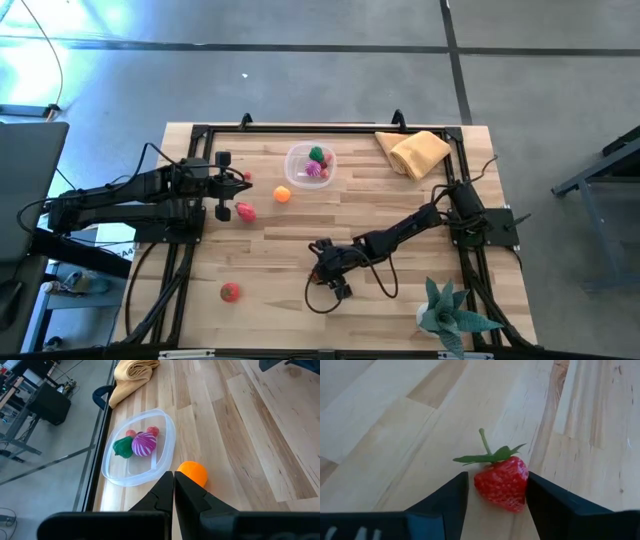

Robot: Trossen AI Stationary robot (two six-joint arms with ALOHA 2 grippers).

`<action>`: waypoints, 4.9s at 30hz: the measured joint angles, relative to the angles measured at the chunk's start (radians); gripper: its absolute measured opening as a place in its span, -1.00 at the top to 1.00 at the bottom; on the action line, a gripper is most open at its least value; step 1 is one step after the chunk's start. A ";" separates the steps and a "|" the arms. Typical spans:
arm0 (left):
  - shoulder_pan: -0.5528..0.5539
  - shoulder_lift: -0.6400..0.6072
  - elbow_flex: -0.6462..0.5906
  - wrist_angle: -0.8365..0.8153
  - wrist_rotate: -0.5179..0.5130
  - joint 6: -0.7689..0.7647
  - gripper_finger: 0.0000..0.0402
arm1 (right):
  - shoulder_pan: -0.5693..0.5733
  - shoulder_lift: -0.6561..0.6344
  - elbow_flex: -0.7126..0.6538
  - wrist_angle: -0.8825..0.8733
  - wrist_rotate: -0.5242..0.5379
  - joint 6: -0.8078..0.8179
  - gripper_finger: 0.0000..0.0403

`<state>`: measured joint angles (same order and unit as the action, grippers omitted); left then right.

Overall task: Pick and placing Produce into tupperware
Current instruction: Put the red strawberry into the transparent bin, then put the red cherry into the transparent bin

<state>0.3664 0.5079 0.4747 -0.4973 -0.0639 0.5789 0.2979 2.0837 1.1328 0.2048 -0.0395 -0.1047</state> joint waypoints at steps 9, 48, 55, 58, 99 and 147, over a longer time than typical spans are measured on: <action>0.000 0.000 0.000 0.000 0.000 0.000 0.97 | -0.023 0.002 0.000 0.011 -0.004 0.000 0.10; 0.000 0.000 0.000 0.000 0.000 0.000 0.97 | -0.077 -0.325 0.249 -0.405 0.347 -0.059 0.34; 0.000 0.000 0.000 0.000 0.000 0.000 0.97 | -0.279 -0.357 0.554 -0.636 0.308 -0.048 0.34; 0.000 0.000 0.000 0.000 0.000 0.000 0.97 | -0.395 -0.344 0.660 -0.686 0.264 0.001 0.34; 0.000 0.000 0.000 0.000 0.000 0.000 0.97 | -0.760 0.300 0.851 -0.830 -0.067 -0.141 0.34; 0.000 0.000 0.000 0.000 0.000 0.000 0.97 | -0.747 0.254 1.196 -1.359 -0.211 -0.091 0.03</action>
<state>0.3661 0.5079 0.4747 -0.4973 -0.0640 0.5789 -0.4492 2.3374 2.3286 -1.1539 -0.2505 -0.1953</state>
